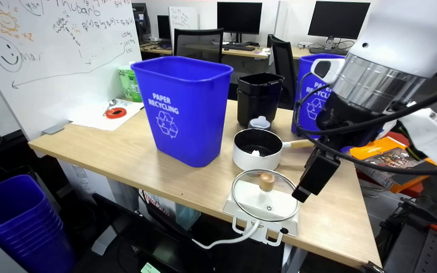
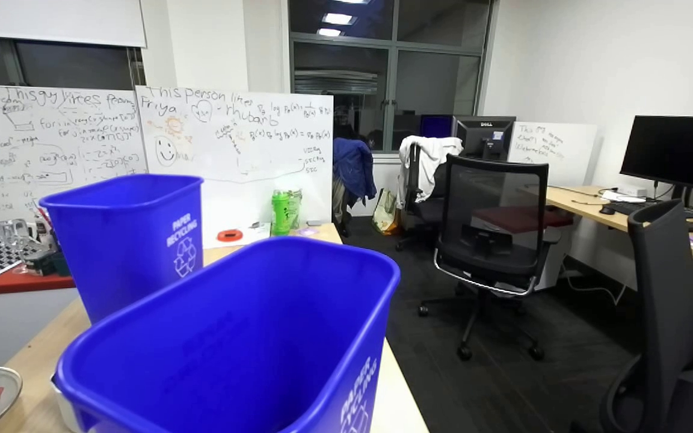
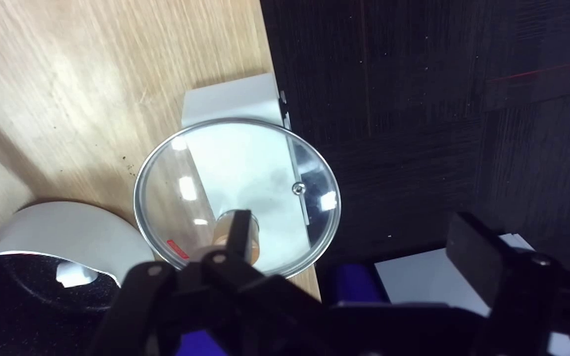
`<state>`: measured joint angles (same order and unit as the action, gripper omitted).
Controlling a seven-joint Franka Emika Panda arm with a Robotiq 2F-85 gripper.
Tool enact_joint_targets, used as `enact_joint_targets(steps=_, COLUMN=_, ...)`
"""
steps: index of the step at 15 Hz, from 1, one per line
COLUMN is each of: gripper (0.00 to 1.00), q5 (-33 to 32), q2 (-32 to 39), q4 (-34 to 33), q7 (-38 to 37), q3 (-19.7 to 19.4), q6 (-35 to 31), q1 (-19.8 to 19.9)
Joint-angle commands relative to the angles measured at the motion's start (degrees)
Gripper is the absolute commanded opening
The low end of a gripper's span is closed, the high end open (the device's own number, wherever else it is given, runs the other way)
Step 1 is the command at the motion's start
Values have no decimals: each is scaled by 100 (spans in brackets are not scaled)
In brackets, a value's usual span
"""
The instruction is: Place the lid on the white pot
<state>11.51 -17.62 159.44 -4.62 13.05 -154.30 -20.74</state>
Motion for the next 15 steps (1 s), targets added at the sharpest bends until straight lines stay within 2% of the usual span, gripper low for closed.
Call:
enact_joint_targets(steps=1, gripper=100, q5=-64, q2=10, q4=-11, q7=6, q3=30, q6=37, q1=75)
enact_joint_targets(steps=8, gripper=100, q5=-471, q2=373, q4=-61, q7=57, q3=68, q6=-110, q1=227)
enact_joint_targets(steps=15, gripper=100, q5=-1549, q2=1107, q4=-277, q7=-159, q3=127, q6=-674, q1=644)
